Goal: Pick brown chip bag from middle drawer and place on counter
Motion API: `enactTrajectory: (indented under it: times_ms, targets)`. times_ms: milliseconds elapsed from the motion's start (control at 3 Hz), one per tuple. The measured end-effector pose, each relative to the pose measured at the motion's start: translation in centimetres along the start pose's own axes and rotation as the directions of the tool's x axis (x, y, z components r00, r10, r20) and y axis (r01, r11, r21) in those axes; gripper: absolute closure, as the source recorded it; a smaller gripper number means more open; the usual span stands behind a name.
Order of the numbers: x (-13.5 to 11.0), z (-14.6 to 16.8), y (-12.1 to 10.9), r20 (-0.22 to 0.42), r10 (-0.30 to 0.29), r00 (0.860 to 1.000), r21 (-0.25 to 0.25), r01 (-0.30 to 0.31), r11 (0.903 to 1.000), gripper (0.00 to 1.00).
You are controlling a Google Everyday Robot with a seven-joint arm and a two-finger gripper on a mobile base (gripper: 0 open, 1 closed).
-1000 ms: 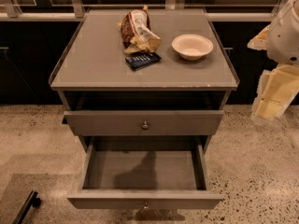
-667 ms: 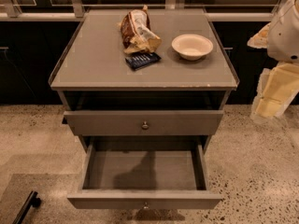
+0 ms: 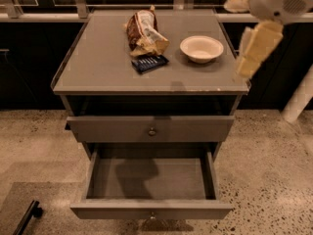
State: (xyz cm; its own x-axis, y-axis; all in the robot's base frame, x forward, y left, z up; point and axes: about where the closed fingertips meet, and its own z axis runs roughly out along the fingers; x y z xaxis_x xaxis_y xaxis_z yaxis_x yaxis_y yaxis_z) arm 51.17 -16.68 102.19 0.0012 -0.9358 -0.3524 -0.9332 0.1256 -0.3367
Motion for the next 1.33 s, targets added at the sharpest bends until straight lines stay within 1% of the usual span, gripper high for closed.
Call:
enactTrajectory:
  times_ms: [333, 667, 1000, 1333]
  targets:
    - [-4.1, 1.0, -4.7, 0.123, -0.057, 0.991, 0.008, 0.057, 0.9984, 0.0]
    - [-7.0, 2.2, -9.2, 0.209, -0.064, 0.976, 0.031, 0.058, 0.9978, 0.0]
    - [-7.9, 1.1, -11.1, 0.24, -0.075, 0.968, 0.078, 0.058, 0.9952, 0.0]
    - [-7.6, 1.7, -11.2, 0.252, -0.046, 0.967, 0.086, 0.025, 0.996, 0.0]
